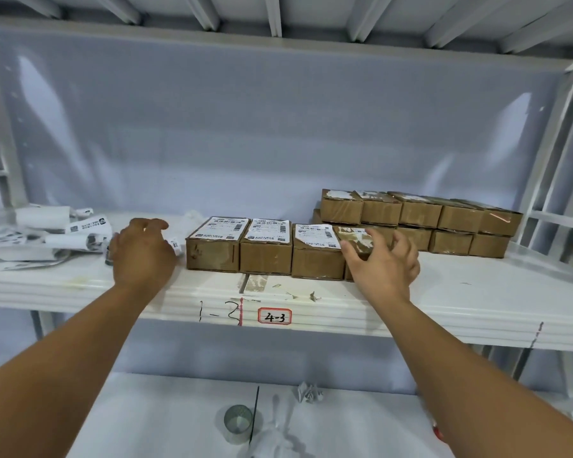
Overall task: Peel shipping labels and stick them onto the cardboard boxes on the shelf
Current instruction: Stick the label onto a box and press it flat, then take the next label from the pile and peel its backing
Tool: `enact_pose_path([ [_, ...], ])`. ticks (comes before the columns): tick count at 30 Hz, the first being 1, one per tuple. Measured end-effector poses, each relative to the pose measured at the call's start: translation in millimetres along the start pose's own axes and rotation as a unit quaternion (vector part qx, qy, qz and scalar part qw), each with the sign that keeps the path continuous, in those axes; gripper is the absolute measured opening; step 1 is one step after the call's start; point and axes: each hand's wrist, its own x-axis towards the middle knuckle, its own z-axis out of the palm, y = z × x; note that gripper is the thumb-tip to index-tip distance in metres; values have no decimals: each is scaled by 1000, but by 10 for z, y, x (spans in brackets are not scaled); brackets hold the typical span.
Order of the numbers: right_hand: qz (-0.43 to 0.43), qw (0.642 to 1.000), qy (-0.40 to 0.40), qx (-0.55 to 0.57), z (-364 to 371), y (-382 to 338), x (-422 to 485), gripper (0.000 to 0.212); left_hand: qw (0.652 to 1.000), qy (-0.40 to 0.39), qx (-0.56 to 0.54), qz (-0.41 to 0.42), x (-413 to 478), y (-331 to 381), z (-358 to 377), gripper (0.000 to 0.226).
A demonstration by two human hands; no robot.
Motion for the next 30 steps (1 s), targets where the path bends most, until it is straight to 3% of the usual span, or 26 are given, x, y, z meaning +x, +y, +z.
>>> enact_pose_path([
  [3,-85,995,37,-35,37,-22,-51,59,989,-106,101,1,50,-279,-68,40],
  [6,-198,975,82,-65,74,-39,-104,55,978,-179,77,-73,27,-339,-137,48],
  [8,-226,967,92,-76,81,-41,-120,53,977,-182,70,-85,-1,-317,-141,45],
  [13,-234,963,106,-79,86,-29,-150,50,984,-133,79,-89,-54,-236,-167,20],
  [15,-228,965,99,-78,92,-25,-157,47,988,-102,78,-91,-79,-211,-200,22],
  [20,-228,964,115,-68,113,-23,-155,46,985,52,-79,-144,-113,-85,-349,29],
  [23,-219,967,114,-54,114,-28,-148,48,985,103,-128,-44,-77,198,-417,29],
  [30,-183,979,71,64,77,-8,-122,52,967,55,-164,187,-199,1079,-263,25],
])
